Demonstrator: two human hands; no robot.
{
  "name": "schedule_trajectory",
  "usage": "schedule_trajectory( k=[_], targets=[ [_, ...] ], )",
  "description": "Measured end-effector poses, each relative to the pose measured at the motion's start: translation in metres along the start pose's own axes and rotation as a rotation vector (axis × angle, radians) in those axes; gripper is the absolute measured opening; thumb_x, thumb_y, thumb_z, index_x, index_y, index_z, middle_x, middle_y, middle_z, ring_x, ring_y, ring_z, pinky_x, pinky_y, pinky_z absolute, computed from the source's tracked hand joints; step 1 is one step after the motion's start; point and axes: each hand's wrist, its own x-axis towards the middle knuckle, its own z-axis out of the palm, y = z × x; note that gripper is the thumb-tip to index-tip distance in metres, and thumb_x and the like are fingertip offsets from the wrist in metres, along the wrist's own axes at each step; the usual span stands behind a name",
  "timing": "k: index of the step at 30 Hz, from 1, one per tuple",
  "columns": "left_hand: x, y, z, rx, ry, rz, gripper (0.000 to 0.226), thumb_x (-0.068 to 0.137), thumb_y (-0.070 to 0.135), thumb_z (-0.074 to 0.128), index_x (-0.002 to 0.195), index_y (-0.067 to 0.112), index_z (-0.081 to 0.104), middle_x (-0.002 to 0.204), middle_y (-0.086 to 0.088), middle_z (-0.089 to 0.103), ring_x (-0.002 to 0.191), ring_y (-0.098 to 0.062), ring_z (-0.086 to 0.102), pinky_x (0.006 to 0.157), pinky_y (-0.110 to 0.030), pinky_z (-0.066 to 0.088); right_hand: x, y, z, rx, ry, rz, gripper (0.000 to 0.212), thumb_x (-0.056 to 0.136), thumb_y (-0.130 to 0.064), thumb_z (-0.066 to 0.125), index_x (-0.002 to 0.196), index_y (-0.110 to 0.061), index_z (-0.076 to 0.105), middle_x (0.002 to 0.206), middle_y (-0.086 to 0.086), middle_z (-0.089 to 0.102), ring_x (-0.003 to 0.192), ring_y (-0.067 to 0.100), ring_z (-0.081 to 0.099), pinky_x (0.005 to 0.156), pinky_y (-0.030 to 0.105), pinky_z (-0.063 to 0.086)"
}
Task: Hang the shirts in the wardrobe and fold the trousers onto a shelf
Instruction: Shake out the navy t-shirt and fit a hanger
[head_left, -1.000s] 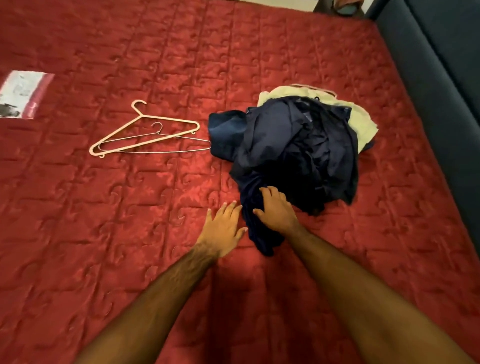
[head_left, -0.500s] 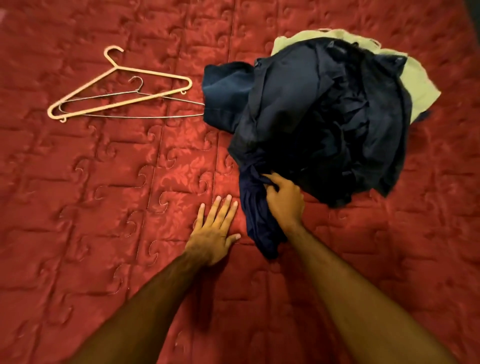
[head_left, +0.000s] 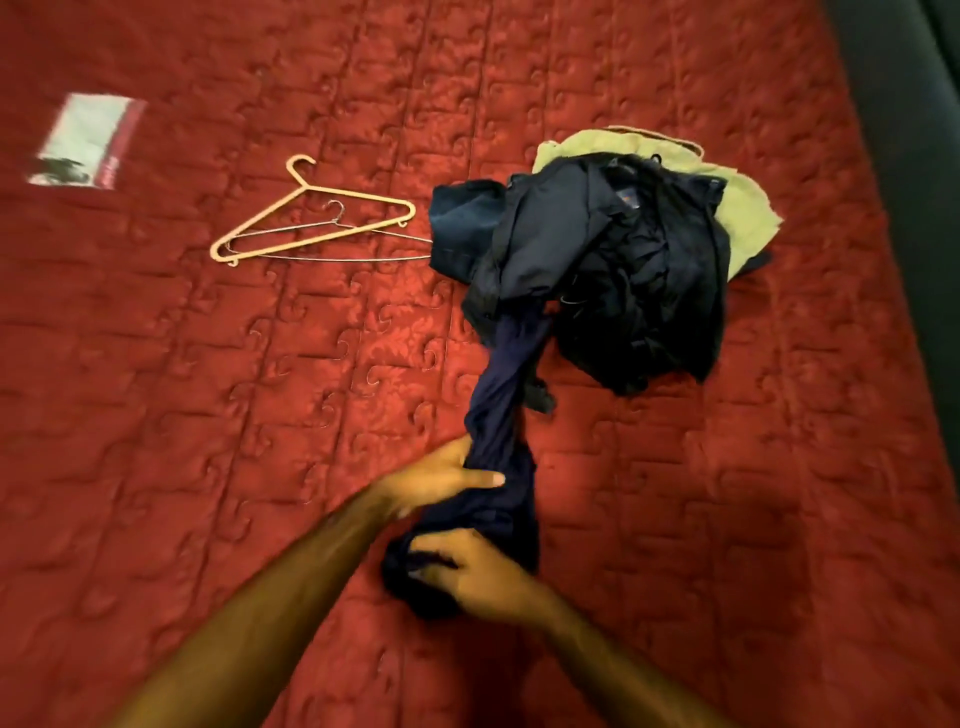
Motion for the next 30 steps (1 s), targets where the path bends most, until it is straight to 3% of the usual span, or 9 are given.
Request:
schedule_trajectory(
  k=[3, 6, 10, 13, 18, 20, 24, 27, 30],
  targets=[
    [-0.031, -0.041, -0.017, 0.112, 0.236, 0.202, 0.034, 0.098, -0.004, 0.052, 0.132, -0.008, 0.052, 0.107, 0.007, 0.067, 0.083, 0.012, 0.062, 0.077, -0.006, 0.046, -0.002, -0.02, 0.018, -0.034, -0.045, -0.01, 0.014, 0.097, -0.017, 0.057, 0.086, -0.008, 0.062, 0.077, -0.01, 0.056, 0.074, -0.004, 0.05, 0.071, 0.024, 0.041],
    [-0.08, -0.077, -0.062, 0.084, 0.602, 0.245, 0.019, 0.102, 0.007, 0.051, 0.102, 0.002, 0.069, 0.09, -0.001, 0.073, 0.083, -0.013, 0.065, 0.086, -0.042, 0.055, -0.011, -0.042, 0.019, 0.029, 0.155, 0.06, 0.025, 0.096, -0.025, 0.057, 0.076, -0.012, 0.054, 0.071, -0.008, 0.042, 0.068, -0.001, 0.037, 0.063, 0.032, 0.031],
    [-0.152, -0.117, -0.125, 0.281, 0.891, 0.032, 0.045, 0.101, 0.045, 0.049, 0.093, 0.005, 0.068, 0.094, -0.023, 0.071, 0.083, -0.038, 0.07, 0.069, -0.05, 0.057, -0.029, -0.079, 0.004, 0.2, 0.339, 0.07, 0.012, 0.098, -0.019, 0.057, 0.1, -0.012, 0.065, 0.092, -0.001, 0.065, 0.082, 0.001, 0.058, 0.078, 0.026, 0.048],
    [-0.22, -0.115, -0.14, 0.362, 0.969, -0.064, 0.066, 0.099, 0.055, 0.032, 0.084, 0.002, 0.068, 0.081, -0.026, 0.071, 0.074, -0.039, 0.071, 0.064, -0.046, 0.06, -0.037, -0.107, -0.014, 0.235, 0.35, 0.06, 0.036, 0.085, -0.05, 0.065, 0.1, -0.018, 0.069, 0.101, 0.001, 0.069, 0.095, 0.015, 0.062, 0.087, 0.035, 0.05],
    [-0.305, -0.078, -0.097, -0.019, 0.948, 0.361, 0.042, 0.108, 0.022, 0.035, 0.084, 0.005, 0.066, 0.077, -0.021, 0.066, 0.047, -0.021, 0.063, 0.041, -0.02, 0.042, -0.039, -0.181, -0.021, 0.247, 0.293, -0.033, 0.013, 0.1, -0.01, 0.052, 0.092, -0.01, 0.062, 0.074, -0.012, 0.07, 0.07, 0.0, 0.062, 0.067, 0.019, 0.05],
    [-0.322, -0.061, -0.066, 0.106, 0.866, 0.563, 0.016, 0.102, 0.014, 0.052, 0.113, 0.012, 0.063, 0.108, -0.012, 0.069, 0.08, -0.017, 0.068, 0.056, -0.026, 0.05, -0.048, -0.212, -0.011, 0.137, 0.181, -0.077, 0.015, 0.1, -0.004, 0.051, 0.093, -0.009, 0.063, 0.069, -0.014, 0.066, 0.065, -0.003, 0.057, 0.062, 0.016, 0.045],
    [-0.346, -0.016, 0.013, 0.425, 0.492, 0.831, 0.069, 0.084, 0.007, 0.072, 0.144, 0.023, 0.042, 0.15, -0.001, 0.048, 0.136, -0.011, 0.047, 0.107, -0.024, 0.042, -0.078, -0.27, 0.006, 0.077, -0.149, -0.078, 0.014, 0.098, -0.011, 0.057, 0.1, -0.002, 0.067, 0.079, -0.005, 0.068, 0.069, 0.003, 0.059, 0.066, 0.019, 0.047],
    [-0.365, 0.007, 0.046, 0.402, 0.385, 0.862, 0.062, 0.078, -0.009, 0.063, 0.137, 0.003, 0.049, 0.133, -0.007, 0.06, 0.122, -0.015, 0.056, 0.103, -0.026, 0.043, -0.1, -0.304, -0.001, 0.182, -0.308, -0.073, 0.037, 0.086, -0.021, 0.071, 0.11, 0.007, 0.064, 0.096, 0.013, 0.069, 0.08, 0.015, 0.065, 0.077, 0.024, 0.052],
    [-0.388, 0.003, 0.061, 0.292, 0.395, 0.831, 0.035, 0.084, 0.004, 0.067, 0.118, 0.004, 0.062, 0.108, 0.004, 0.069, 0.1, -0.008, 0.06, 0.089, -0.023, 0.05, -0.123, -0.328, -0.021, 0.229, -0.334, -0.126, 0.017, 0.096, -0.01, 0.057, 0.104, 0.003, 0.065, 0.09, 0.007, 0.074, 0.077, 0.013, 0.069, 0.075, 0.023, 0.056]
  ],
)
